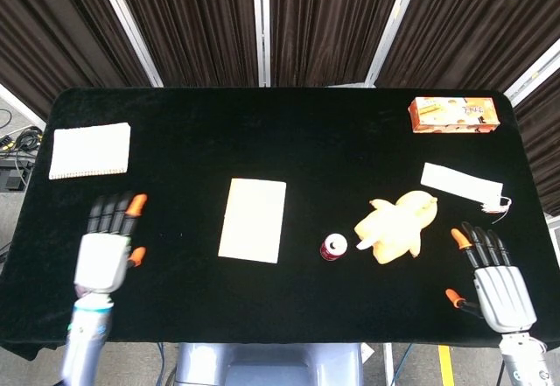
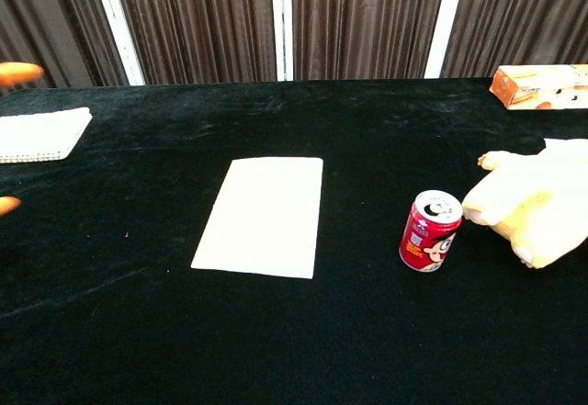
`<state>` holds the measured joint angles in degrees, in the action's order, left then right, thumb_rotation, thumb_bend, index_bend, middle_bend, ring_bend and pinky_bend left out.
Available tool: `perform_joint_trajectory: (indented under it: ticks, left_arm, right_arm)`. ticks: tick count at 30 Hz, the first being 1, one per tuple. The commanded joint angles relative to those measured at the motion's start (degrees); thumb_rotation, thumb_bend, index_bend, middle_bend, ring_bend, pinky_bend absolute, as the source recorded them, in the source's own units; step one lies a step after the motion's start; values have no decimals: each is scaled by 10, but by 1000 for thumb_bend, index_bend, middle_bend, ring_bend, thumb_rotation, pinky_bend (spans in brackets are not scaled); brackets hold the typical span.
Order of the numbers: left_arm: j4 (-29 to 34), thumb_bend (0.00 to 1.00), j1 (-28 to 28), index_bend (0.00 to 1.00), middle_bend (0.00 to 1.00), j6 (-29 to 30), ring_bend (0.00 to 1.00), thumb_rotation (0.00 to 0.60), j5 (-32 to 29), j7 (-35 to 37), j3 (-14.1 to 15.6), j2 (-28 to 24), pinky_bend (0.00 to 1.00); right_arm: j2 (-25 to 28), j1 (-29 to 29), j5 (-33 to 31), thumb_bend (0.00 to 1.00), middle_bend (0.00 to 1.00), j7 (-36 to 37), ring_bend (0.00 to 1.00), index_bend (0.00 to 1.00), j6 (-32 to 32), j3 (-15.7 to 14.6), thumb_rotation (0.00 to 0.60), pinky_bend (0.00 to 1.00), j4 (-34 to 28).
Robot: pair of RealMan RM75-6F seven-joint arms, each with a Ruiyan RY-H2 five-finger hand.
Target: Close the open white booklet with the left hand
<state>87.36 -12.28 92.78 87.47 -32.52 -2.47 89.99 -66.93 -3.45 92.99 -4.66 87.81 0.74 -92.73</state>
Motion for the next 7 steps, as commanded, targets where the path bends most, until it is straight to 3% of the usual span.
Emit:
perform_joint_trajectory:
  ticks: [1,7]
  left_arm:
    - [22,176,36,0,0,36,0,600,-6,40,15,-33,0]
    - [17,146,82,0,0,72,0,600,-7,104,34,-71,0]
  right_arm:
    - [1,0,0,46,0,2,0,0,2,1,600,0,-1]
    - [0,0,12,45,0,-3,0,0,8,0,600,0,-4]
